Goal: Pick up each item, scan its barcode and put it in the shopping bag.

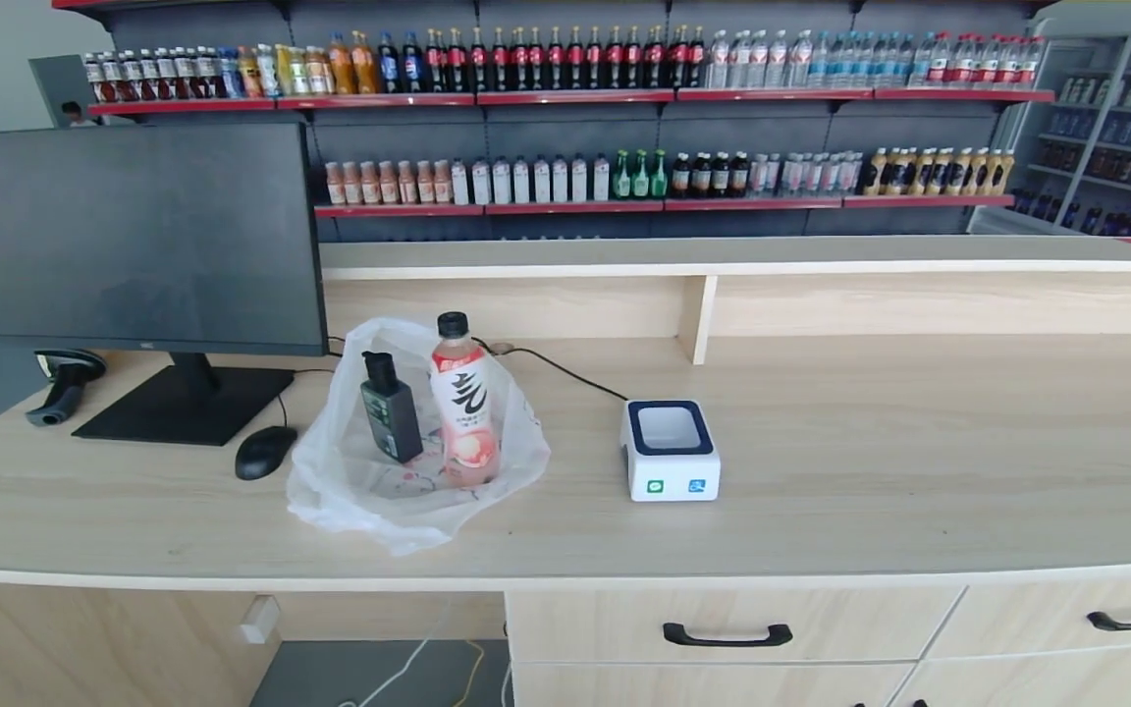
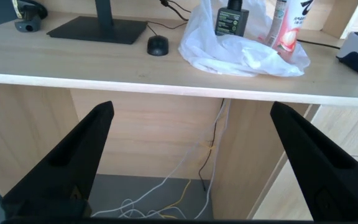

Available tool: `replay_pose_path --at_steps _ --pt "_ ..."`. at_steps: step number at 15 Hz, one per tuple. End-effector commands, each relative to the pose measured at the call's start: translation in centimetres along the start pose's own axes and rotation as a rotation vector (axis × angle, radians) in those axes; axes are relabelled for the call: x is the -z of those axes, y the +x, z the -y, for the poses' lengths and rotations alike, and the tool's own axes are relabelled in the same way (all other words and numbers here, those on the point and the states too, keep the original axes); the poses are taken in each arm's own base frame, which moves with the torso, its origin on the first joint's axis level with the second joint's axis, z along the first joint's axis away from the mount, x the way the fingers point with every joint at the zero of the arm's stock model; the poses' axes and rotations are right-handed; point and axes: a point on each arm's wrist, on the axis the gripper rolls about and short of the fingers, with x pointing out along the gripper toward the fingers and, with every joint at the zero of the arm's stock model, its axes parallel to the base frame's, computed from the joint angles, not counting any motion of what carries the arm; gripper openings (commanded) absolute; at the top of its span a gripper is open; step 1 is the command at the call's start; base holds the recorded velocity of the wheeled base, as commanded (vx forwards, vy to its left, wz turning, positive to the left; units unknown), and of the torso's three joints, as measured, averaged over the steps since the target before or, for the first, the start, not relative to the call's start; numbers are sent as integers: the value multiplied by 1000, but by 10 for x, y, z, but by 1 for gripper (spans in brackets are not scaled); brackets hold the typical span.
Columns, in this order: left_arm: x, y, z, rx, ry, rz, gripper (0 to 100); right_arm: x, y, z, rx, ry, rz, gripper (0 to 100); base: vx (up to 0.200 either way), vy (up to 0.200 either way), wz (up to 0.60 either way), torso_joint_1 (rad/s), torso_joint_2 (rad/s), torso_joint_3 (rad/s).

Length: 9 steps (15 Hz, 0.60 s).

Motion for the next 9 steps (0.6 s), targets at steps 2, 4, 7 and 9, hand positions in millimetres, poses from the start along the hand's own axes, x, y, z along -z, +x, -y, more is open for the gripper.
replay_pose_path --at_steps 2,4,7,9 --pt "0 0 0 1 1 1 100 0 0 0 0 0 -1 100 0 0 0 0 0 0" --pt "0 0 0 1 0 1 100 0 0 0 0 0 -1 100 0 0 0 0 0 0" --pt "0 0 0 -1 0 1 100 0 0 0 -2 7 -1 100 0 0 0 0 0 0" --pt "0 0 0 -1 0 1 100 0 0 0 0 7 -1 100 0 0 0 0 0 0"
